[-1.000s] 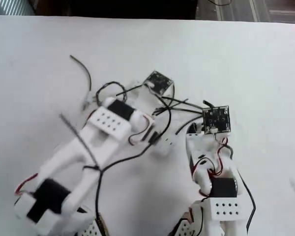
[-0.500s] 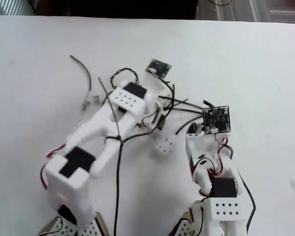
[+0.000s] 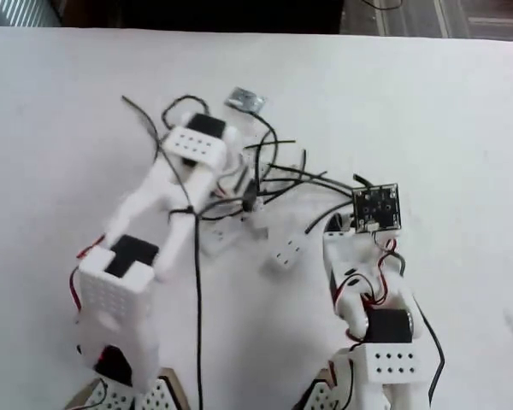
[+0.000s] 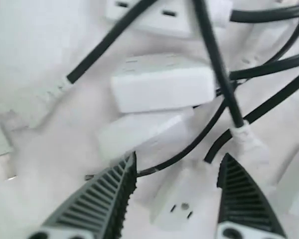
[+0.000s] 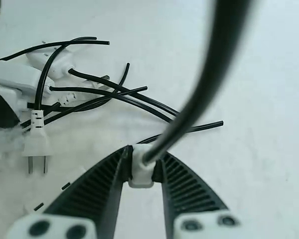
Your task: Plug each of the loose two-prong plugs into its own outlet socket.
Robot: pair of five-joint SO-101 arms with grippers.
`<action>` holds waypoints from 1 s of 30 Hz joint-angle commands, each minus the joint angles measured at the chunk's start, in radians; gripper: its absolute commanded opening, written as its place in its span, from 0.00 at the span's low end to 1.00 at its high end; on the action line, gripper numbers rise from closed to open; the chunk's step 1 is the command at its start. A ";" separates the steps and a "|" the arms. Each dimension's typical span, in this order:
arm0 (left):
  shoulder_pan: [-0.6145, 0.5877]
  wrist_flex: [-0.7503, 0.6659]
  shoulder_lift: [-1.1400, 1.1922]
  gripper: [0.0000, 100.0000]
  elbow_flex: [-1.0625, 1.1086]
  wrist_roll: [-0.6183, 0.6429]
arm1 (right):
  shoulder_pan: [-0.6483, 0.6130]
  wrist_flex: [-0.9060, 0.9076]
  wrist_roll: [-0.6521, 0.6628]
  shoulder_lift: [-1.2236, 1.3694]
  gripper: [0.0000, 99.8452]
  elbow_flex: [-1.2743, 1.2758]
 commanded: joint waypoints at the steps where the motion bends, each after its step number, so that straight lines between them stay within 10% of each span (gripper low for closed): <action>1: -0.053 0.115 -0.007 0.25 -0.138 -0.069 | 0.001 -0.013 -0.008 -0.008 0.02 -0.051; 13: 0.197 0.351 -0.007 0.20 -0.296 -0.015 | 0.139 -0.025 -0.008 -0.015 0.02 -0.072; 30: 0.449 0.095 -0.004 0.20 0.008 0.083 | 0.242 -0.024 -0.078 -0.010 0.02 -0.107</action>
